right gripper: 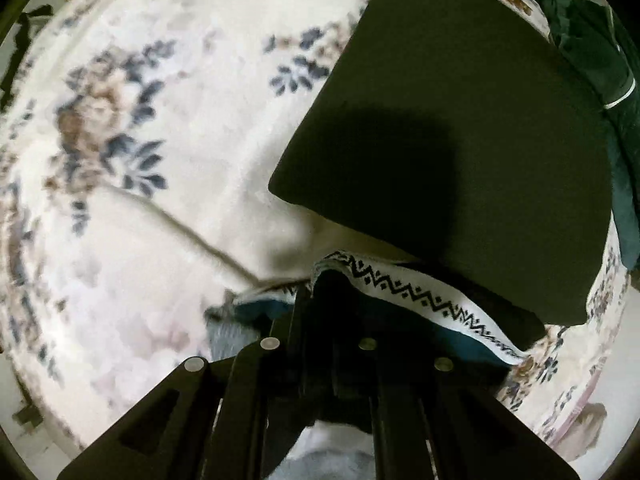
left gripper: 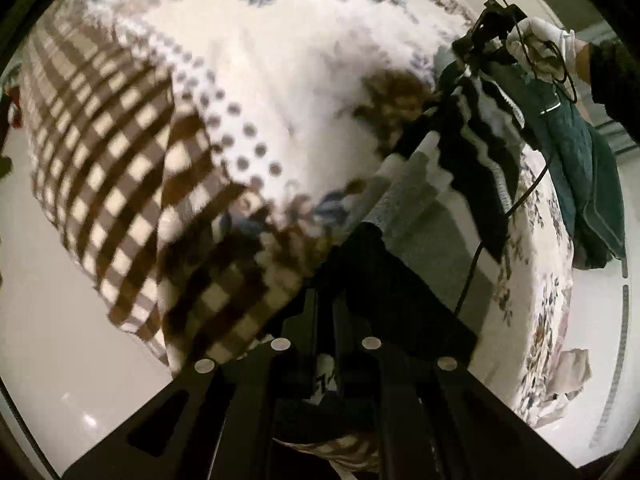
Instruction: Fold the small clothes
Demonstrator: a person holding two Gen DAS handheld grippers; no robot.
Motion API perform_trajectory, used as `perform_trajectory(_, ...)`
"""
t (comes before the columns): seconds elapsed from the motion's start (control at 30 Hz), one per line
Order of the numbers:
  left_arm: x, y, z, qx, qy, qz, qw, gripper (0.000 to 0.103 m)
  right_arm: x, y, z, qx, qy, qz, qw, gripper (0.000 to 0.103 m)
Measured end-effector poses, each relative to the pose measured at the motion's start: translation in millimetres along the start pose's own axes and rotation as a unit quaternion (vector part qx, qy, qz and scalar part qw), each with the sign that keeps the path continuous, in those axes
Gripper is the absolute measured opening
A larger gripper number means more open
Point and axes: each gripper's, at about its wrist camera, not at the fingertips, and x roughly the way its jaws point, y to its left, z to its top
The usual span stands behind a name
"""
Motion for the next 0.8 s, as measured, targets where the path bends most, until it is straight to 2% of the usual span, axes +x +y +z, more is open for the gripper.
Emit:
perform_trajectory(0.07, 15, 11, 1, -0.011, 0.031, 0.001, 0.9994, 0.009, 13, -1, 2, 0.017, 0.016, 0.004, 1.000, 0.015)
perform_trajectory(0.13, 20, 24, 2, -0.032, 0.056, 0.002, 0.9979, 0.011, 14, -7, -3, 0.030, 0.030, 0.038, 0.998, 0.048)
perform_trajectory(0.2, 16, 35, 0, -0.041, 0.065, 0.010, 0.9970, 0.033, 1, -15, -23, 0.032, 0.024, 0.081, 0.996, 0.057)
perform_trajectory(0.23, 12, 40, -1, -0.041, 0.063, 0.010, 0.9971, 0.046, -8, -19, -40, 0.024, 0.021, 0.101, 0.994, 0.057)
perform_trajectory(0.27, 6, 45, -3, -0.042, 0.059, 0.007, 0.9974, 0.053, -15, -24, -62, 0.015, 0.025, 0.124, 0.992, 0.057)
perform_trajectory(0.33, -4, 51, -3, -0.044, 0.055, 0.003, 0.9975, 0.054, -23, -35, -108, 0.002, 0.035, 0.162, 0.986, 0.057)
perform_trajectory(0.43, -11, 51, -3, -0.039, 0.050, -0.011, 0.9979, 0.055, -17, -55, -216, -0.006, 0.070, 0.205, 0.976, 0.057)
perform_trajectory(0.53, -10, 48, -1, -0.034, 0.051, -0.016, 0.9980, 0.055, 21, -76, -340, 0.023, 0.129, 0.238, 0.962, 0.057)
perform_trajectory(0.63, -3, 37, -1, -0.026, 0.048, -0.012, 0.9984, 0.055, 72, -77, -446, 0.051, 0.188, 0.298, 0.935, 0.057)
perform_trajectory(0.7, -3, 30, -1, -0.012, 0.050, -0.003, 0.9987, 0.055, 99, -70, -497, 0.065, 0.200, 0.342, 0.916, 0.057)
perform_trajectory(0.77, -3, 24, -4, 0.005, 0.052, 0.004, 0.9986, 0.055, 115, -61, -536, 0.073, 0.186, 0.384, 0.901, 0.048)
perform_trajectory(0.8, -4, 22, -5, 0.013, 0.054, 0.007, 0.9984, 0.055, 116, -58, -547, 0.071, 0.173, 0.387, 0.903, 0.036)
